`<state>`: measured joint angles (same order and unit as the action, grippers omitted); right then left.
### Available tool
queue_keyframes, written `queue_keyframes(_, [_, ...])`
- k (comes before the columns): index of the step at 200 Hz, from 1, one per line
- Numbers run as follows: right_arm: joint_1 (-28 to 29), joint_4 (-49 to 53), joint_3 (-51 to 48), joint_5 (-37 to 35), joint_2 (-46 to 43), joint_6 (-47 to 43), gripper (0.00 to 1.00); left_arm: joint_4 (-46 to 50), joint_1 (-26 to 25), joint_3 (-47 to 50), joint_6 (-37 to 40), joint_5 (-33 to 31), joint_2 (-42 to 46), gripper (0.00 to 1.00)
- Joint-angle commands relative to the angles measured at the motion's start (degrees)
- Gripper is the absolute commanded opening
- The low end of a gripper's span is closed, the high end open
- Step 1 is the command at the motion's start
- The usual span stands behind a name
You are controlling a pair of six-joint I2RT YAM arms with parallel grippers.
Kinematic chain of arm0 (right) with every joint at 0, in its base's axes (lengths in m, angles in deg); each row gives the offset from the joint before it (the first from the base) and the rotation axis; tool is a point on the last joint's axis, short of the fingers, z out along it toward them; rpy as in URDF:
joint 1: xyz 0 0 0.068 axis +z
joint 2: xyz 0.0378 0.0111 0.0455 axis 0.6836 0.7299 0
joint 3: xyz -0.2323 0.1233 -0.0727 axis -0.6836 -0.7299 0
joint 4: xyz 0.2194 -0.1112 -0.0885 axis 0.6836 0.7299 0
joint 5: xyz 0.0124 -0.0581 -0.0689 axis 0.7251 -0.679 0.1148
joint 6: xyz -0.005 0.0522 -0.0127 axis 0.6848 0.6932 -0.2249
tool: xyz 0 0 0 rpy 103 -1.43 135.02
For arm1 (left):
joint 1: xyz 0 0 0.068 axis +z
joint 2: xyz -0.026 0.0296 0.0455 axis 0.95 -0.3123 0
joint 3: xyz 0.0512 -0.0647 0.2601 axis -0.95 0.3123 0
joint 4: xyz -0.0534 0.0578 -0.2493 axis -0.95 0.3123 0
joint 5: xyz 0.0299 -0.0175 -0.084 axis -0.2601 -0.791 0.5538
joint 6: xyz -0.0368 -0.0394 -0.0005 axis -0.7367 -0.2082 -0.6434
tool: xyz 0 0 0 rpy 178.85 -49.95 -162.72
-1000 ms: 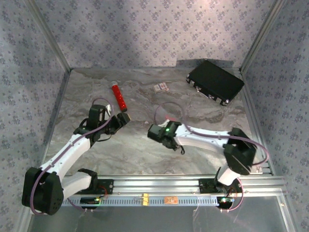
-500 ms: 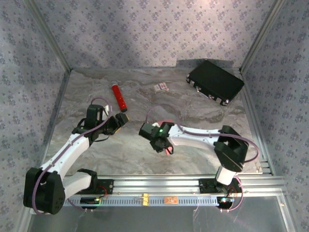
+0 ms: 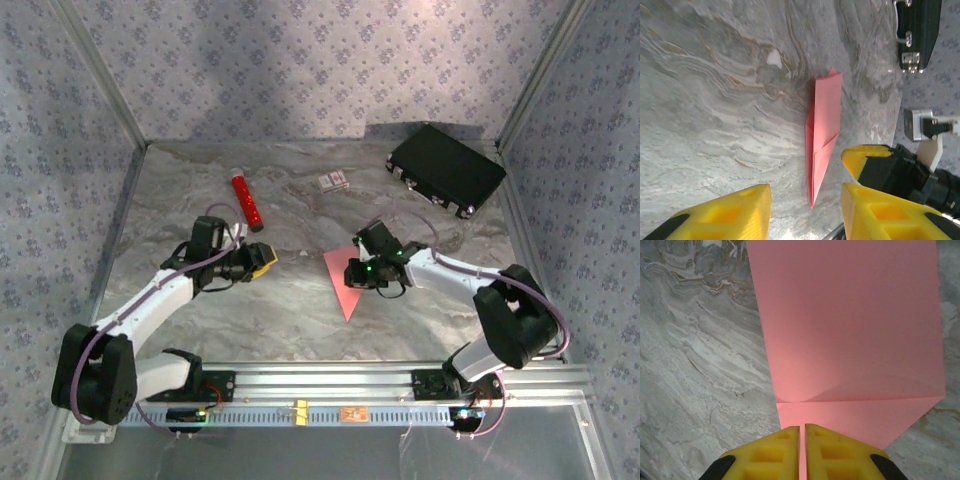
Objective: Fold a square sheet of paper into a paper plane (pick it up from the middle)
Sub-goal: Rotate the paper at the center of the table.
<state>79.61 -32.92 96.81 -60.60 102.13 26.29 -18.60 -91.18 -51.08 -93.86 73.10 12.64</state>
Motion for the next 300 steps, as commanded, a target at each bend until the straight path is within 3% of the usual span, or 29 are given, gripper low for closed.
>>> queue_keyframes(1, [-1.0,-3.4,-0.8,6.1,1.7,0.0,0.11,-4.6,-2.5,1.9,-1.9,-1.1,0.0,0.41])
queue_keyframes(25, [-2.0,-6.5,-3.5,7.0,3.5,3.4,0.11,-10.4,-3.0,3.9,-5.7,-0.7,-1.7,0.39])
queue_keyframes(58, [-1.0,-12.6,-7.6,5.6,4.6,9.4,0.11,-6.7,-3.1,1.0,-2.6,-0.6,-3.2,0.39])
queue_keyframes(100, [2.6,-17.3,-13.1,-2.3,3.7,20.7,0.11,-7.7,-3.3,0.3,-3.0,0.8,-4.8,0.38])
queue_keyframes(142, [10.3,-22.2,-17.6,-16.4,0.2,44.6,0.12,-10.1,-3.7,-0.3,-2.6,3.0,-7.9,0.35])
queue_keyframes(157, [13.0,-29.6,-19.1,-18.9,-0.9,48.6,0.13,-10.0,-4.1,-1.3,-2.0,4.0,-9.3,0.32])
queue_keyframes(175, [12.6,-31.5,-17.6,-17.0,-3.2,45.3,0.15,-9.1,-4.7,-2.8,-1.9,4.3,-10.2,0.3])
queue_keyframes(205, [9.9,-19.6,-12.7,-14.8,-9.7,33.2,0.19,-9.3,-7.7,-5.9,-2.4,3.4,-12.1,0.25])
queue_keyframes(269, [-7.6,-11.1,-17.5,-0.8,-18.1,21.1,0.22,-11.8,-16.6,-19.3,-2.7,3.6,-30.1,0.14])
queue_keyframes(300, [-10.5,-10.1,-17.4,3.2,-17.9,18.7,0.23,-9.4,-19.0,-26.1,-2.0,4.6,-37.9,0.1])
